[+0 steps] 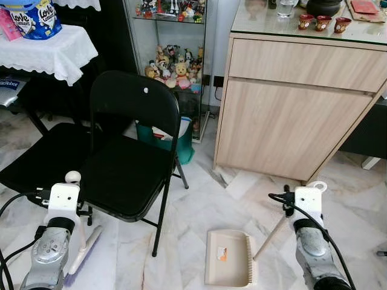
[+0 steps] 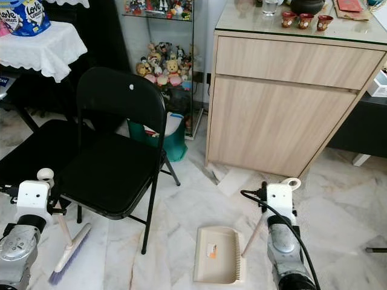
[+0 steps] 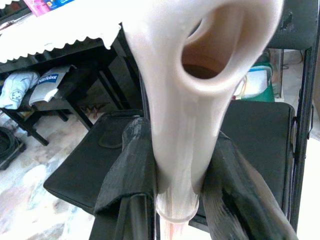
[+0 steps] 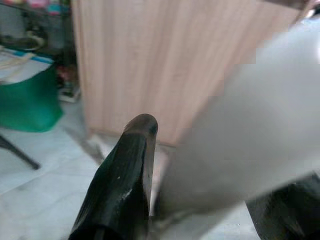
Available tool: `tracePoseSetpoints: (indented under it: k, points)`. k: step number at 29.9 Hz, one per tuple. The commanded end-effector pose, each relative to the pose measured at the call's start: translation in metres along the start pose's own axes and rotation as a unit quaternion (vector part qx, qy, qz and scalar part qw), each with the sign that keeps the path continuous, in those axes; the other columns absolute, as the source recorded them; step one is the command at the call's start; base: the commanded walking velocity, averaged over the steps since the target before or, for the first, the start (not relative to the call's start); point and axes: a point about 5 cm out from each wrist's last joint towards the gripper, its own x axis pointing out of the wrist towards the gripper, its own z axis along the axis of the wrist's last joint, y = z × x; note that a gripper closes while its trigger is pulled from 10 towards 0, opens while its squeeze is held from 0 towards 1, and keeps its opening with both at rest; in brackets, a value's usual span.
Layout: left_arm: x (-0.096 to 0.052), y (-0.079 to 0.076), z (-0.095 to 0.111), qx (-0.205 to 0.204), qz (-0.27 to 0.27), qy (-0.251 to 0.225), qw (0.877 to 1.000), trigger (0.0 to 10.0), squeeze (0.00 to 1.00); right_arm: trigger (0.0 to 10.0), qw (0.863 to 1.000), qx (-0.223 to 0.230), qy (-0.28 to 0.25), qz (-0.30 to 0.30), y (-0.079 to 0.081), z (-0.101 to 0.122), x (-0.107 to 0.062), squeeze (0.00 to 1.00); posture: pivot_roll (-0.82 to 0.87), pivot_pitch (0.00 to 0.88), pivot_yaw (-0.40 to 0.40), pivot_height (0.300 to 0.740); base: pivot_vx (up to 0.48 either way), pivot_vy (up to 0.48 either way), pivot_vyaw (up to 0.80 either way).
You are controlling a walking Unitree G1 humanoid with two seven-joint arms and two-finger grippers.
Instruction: Sweep floor
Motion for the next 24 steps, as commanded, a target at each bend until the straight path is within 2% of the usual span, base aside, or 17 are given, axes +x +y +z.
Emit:
tracePoseSetpoints:
  k: [1, 2, 3, 4, 11, 12, 16, 20, 24]
  points:
    - [0.002, 0.004, 0.005, 0.003, 0.004, -0.013, 1.0, 10.0, 0.0, 10.0, 1.0, 0.005, -0.006, -0.01, -0.005, 0.0, -0.001, 0.0, 0.0, 0.094, 0.036, 0.74, 0.0, 0.0, 0.0]
    - [0.002, 0.003, 0.005, 0.003, 0.004, -0.013, 1.0, 10.0, 0.0, 10.0, 1.0, 0.005, -0.006, -0.01, -0.005, 0.0, -0.001, 0.0, 0.0, 0.094, 0.036, 0.74, 0.0, 0.0, 0.0]
    - [0.003, 0.003, 0.005, 0.003, 0.004, -0.013, 1.0, 10.0, 0.0, 10.0, 1.0, 0.016, -0.005, -0.01, -0.005, 0.0, -0.001, 0.78, 0.0, 0.093, 0.036, 0.74, 0.0, 0.0, 0.0]
    - [0.003, 0.003, 0.005, 0.003, 0.004, -0.013, 1.0, 10.0, 0.0, 10.0, 1.0, 0.019, -0.006, -0.012, -0.005, 0.0, -0.001, 1.0, 0.0, 0.093, 0.036, 0.74, 0.0, 0.0, 0.0]
    - [0.004, 0.003, 0.006, 0.003, 0.004, -0.014, 1.0, 10.0, 0.0, 10.0, 1.0, 0.021, -0.006, -0.006, -0.002, 0.001, -0.001, 1.0, 0.0, 0.09, 0.036, 0.74, 0.0, 0.0, 0.0]
    - [0.004, 0.003, 0.006, 0.003, 0.005, -0.014, 1.0, 10.0, 0.0, 10.0, 1.0, 0.022, -0.006, -0.002, 0.0, 0.001, -0.001, 0.0, 0.0, 0.09, 0.036, 0.74, 0.0, 0.0, 0.0]
    - [0.004, 0.004, 0.006, 0.004, 0.005, -0.014, 1.0, 10.0, 0.0, 10.0, 1.0, 0.023, -0.006, 0.004, 0.002, 0.001, -0.001, 0.0, 0.01, 0.084, 0.034, 0.74, 0.0, 0.0, 0.0]
    - [0.003, 0.004, 0.006, 0.004, 0.007, -0.015, 1.0, 10.0, 0.0, 10.0, 0.998, 0.04, -0.004, 0.053, 0.015, 0.0, -0.003, 0.0, 0.01, 0.08, 0.032, 0.74, 0.0, 0.0, 0.0]
    - [0.003, 0.004, 0.006, 0.004, 0.007, -0.015, 1.0, 10.0, 0.0, 10.0, 0.997, 0.041, -0.006, 0.06, 0.016, 0.001, -0.003, 0.0, 0.01, 0.08, 0.032, 0.74, 0.0, 0.0, 0.0]
